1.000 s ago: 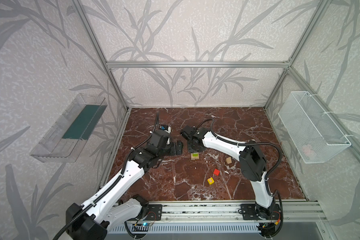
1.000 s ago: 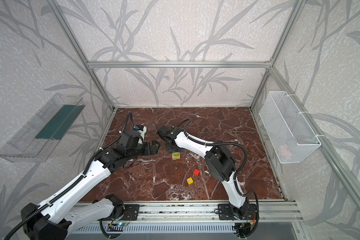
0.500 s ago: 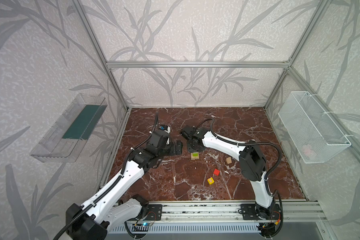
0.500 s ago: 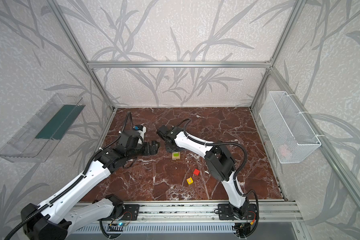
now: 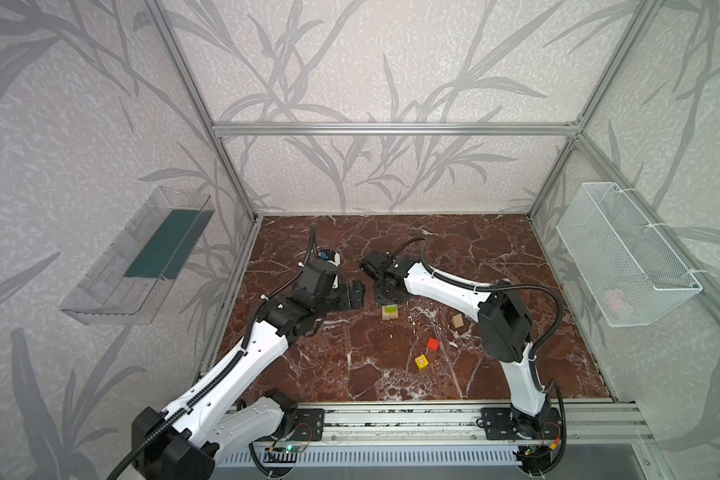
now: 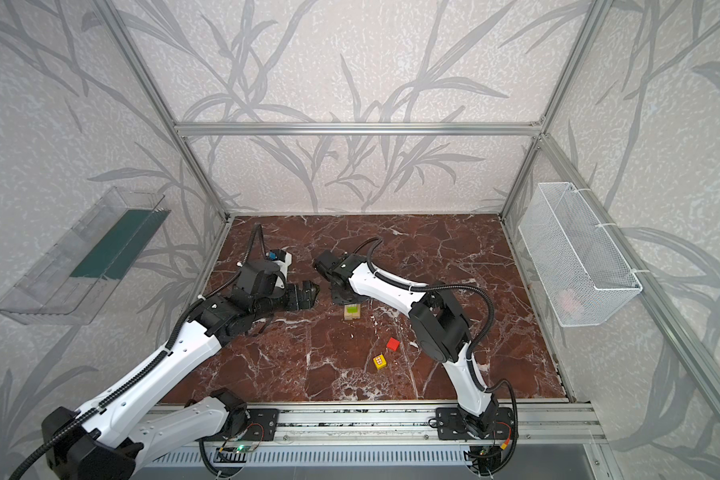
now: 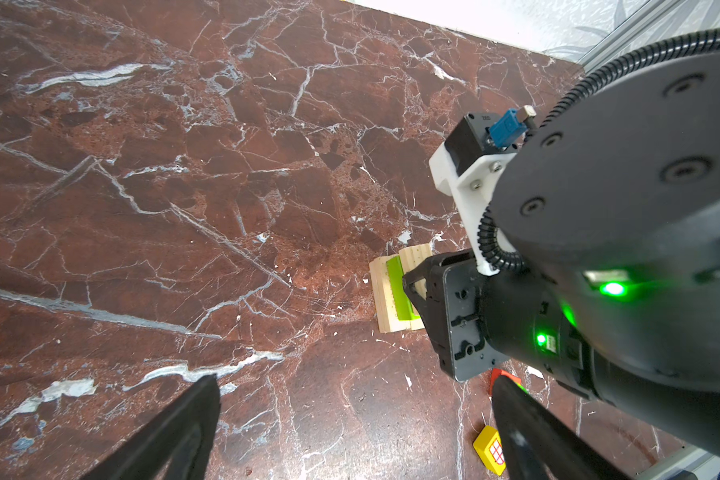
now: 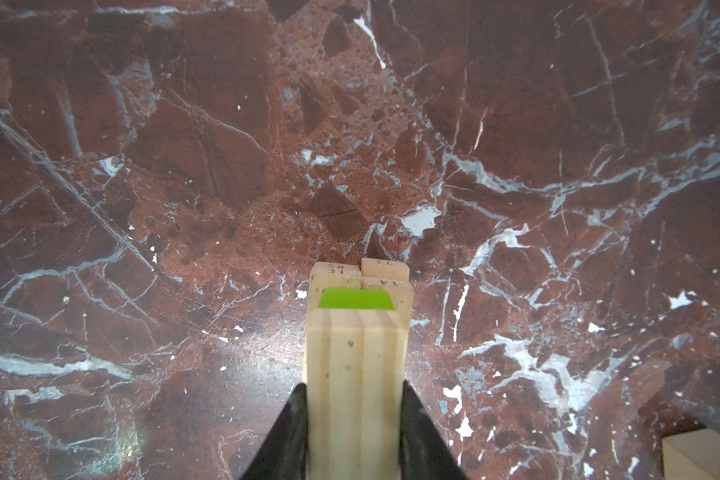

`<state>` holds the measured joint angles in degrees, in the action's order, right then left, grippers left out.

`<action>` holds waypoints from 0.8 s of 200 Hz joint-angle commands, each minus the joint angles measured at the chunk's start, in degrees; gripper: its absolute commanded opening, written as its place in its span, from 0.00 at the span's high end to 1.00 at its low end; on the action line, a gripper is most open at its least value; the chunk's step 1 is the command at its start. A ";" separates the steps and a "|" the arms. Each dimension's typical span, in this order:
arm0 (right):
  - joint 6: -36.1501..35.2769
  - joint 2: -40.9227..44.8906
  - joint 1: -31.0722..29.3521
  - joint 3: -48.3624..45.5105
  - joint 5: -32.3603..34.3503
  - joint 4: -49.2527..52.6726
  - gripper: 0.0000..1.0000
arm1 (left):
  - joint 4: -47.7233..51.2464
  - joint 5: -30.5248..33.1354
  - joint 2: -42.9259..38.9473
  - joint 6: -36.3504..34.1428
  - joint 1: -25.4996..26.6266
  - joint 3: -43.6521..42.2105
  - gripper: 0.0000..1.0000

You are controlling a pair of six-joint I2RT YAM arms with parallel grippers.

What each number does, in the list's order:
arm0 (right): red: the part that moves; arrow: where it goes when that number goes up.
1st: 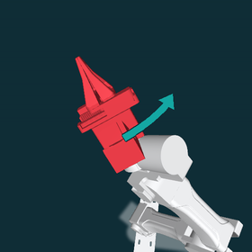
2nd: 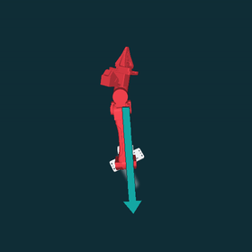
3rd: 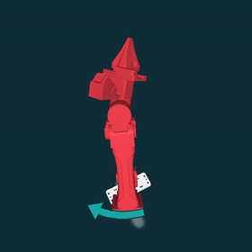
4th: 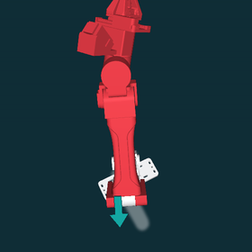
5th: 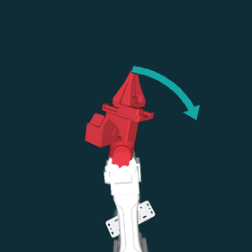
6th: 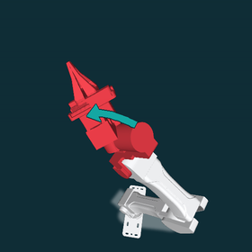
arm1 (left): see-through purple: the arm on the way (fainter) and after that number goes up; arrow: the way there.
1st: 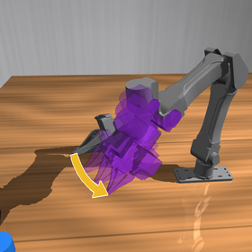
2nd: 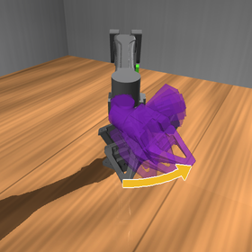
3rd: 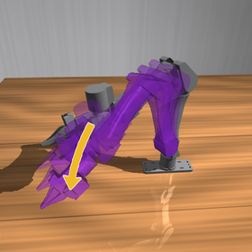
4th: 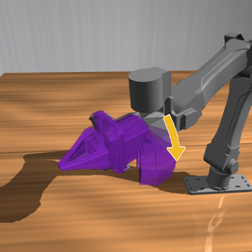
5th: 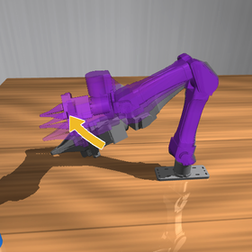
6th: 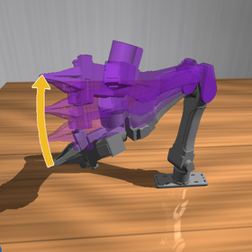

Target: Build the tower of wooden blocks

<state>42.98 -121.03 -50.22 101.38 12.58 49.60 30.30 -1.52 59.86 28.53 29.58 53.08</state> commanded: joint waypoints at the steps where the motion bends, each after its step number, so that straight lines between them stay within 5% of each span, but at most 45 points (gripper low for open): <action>1: 0.39 -0.27 -0.21 -0.74 0.18 0.34 0.63 | -0.34 0.95 -0.62 0.23 -0.18 -0.62 0.00; 45: 0.62 -0.02 -0.39 -0.88 -0.19 0.14 0.58 | -0.30 0.90 -0.53 0.25 -0.22 -0.62 0.01; 160: 1.15 1.44 -0.58 -1.84 -0.01 -0.23 0.64 | -0.42 0.73 -0.44 0.28 -0.29 -0.77 0.00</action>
<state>43.35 -121.03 -50.33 100.42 12.38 49.15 30.28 -1.50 59.86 28.56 29.56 53.08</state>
